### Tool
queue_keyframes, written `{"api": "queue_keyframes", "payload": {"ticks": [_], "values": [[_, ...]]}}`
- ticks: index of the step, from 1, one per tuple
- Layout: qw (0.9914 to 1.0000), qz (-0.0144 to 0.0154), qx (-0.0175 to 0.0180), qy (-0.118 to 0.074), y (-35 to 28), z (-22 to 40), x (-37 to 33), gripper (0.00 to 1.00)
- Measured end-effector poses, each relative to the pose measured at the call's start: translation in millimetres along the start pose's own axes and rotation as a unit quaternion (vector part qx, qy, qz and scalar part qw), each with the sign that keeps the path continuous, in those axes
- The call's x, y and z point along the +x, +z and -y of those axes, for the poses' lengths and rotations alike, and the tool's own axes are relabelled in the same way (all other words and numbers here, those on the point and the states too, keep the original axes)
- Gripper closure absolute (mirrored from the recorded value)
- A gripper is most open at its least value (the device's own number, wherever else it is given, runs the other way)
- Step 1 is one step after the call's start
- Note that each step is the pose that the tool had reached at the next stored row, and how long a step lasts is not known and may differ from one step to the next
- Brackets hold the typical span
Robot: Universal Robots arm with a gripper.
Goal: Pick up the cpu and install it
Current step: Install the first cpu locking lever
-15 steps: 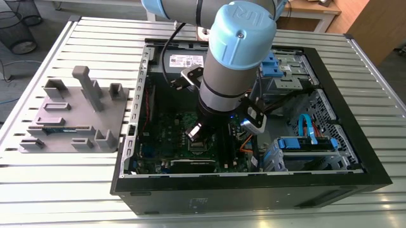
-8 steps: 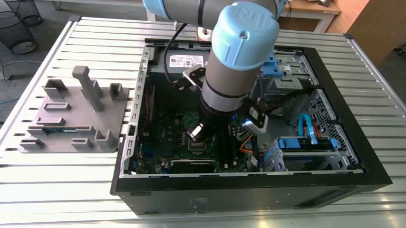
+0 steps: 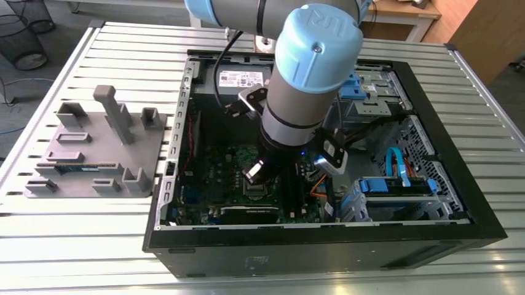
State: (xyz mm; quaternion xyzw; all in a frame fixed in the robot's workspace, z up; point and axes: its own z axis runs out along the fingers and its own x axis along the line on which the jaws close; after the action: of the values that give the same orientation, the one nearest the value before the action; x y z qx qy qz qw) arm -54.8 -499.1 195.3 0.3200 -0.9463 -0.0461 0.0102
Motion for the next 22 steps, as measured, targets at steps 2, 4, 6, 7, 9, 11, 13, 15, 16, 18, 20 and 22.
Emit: {"api": "queue_keyframes", "payload": {"ticks": [2, 4, 6, 7, 9, 11, 13, 15, 16, 18, 20, 22], "values": [[1.0, 0.0018, -0.0024, 0.0, -0.1, 1.1, 0.9, 0.89], [0.99998, 0.0037, -0.0049, 0.0, -0.4, 2.2, 1.7, 0.89], [0.99993, 0.0074, -0.0097, 0.0, -0.8, 3.2, 2.5, 0.89], [0.99987, 0.0098, -0.0129, 0.0, -1.2, 3.6, 2.8, 0.89], [0.99973, 0.0142, -0.0186, -0.001, -1.5, 4.4, 3.5, 0.89], [0.99964, 0.0163, -0.0214, -0.001, -1.6, 5.5, 4.3, 0.89], [0.9996, 0.0171, -0.0224, -0.001, -1.6, 7.1, 5.6, 0.89], [0.9996, 0.0171, -0.0225, -0.001, -2.0, 9.4, 7.3, 0.89], [0.9996, 0.0172, -0.0226, -0.001, -2.0, 10.2, 7.9, 0.89], [0.9996, 0.0172, -0.0225, 0.0, -2.2, 11.3, 8.9, 0.89], [0.99955, 0.0181, -0.0238, 0.0, -2.2, 11.8, 9.1, 0.89], [0.99948, 0.0196, -0.0256, 0.0, -1.5, 12.7, 9.7, 0.89]]}}
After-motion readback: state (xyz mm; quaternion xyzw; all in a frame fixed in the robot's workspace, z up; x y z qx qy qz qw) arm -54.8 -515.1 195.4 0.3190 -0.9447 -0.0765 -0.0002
